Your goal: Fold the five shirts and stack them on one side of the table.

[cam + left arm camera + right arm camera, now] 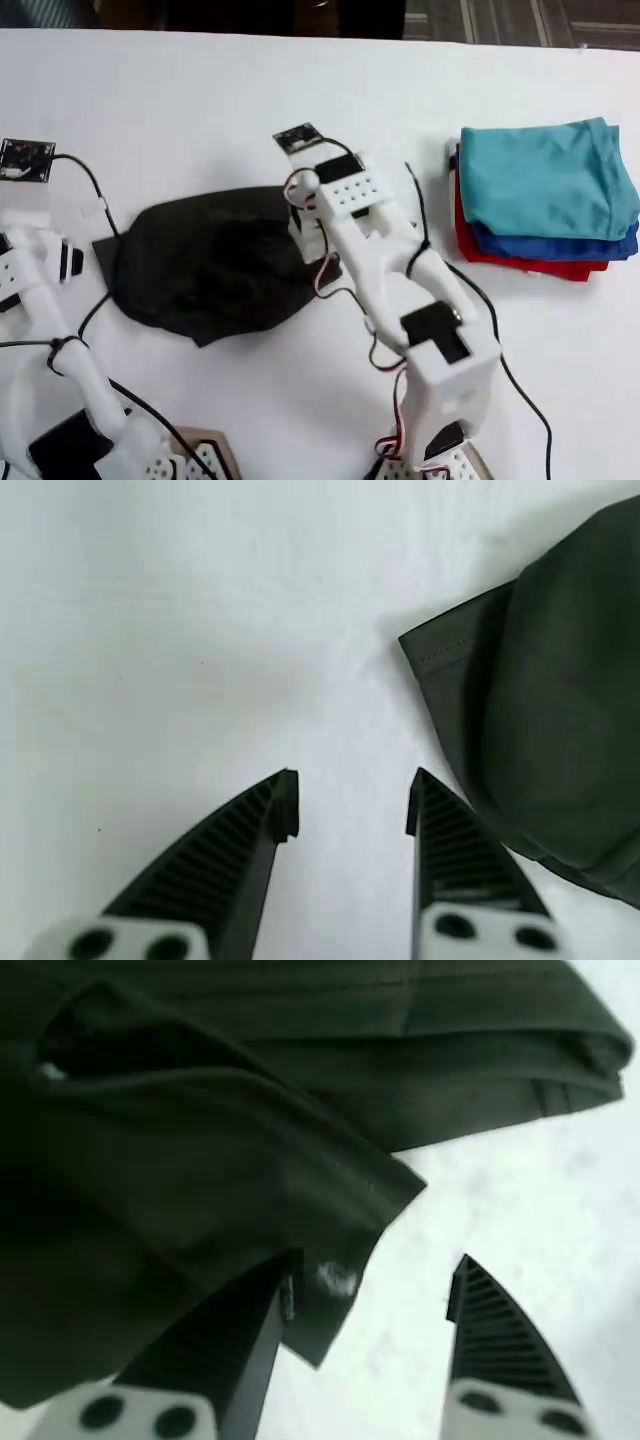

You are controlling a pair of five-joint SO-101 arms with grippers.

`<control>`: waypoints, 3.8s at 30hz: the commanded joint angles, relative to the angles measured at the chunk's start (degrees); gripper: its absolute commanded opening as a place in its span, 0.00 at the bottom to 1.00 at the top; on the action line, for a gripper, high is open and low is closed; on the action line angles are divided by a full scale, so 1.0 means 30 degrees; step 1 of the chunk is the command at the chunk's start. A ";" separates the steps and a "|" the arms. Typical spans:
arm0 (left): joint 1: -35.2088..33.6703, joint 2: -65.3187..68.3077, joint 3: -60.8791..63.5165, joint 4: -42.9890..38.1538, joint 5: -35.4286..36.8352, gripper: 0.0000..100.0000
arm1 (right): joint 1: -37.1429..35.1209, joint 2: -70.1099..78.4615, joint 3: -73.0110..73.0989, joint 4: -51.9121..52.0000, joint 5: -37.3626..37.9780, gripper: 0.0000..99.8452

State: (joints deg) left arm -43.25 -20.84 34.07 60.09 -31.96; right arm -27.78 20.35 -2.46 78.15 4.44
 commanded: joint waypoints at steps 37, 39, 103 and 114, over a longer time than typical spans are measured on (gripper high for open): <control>-0.0088 -0.0147 -0.0630 -0.0029 0.0059 0.20 | 0.0777 0.0718 -0.3223 0.1744 0.0059 0.02; -0.0059 -0.0147 -0.0630 0.0000 0.0059 0.20 | 0.1099 -0.0571 -0.3253 0.2095 0.1026 0.02; 1.6615 0.8029 -0.6491 0.1319 0.4952 0.05 | 0.9509 -1.6103 0.0205 0.2799 0.7238 0.02; 1.3480 0.8029 -1.4930 0.7267 0.5245 0.03 | 0.9509 -1.6278 0.2286 -0.1333 0.7121 0.02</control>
State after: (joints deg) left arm 0.88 3.69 -1.45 76.88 -16.57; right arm 0.26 -26.07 4.66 78.86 26.07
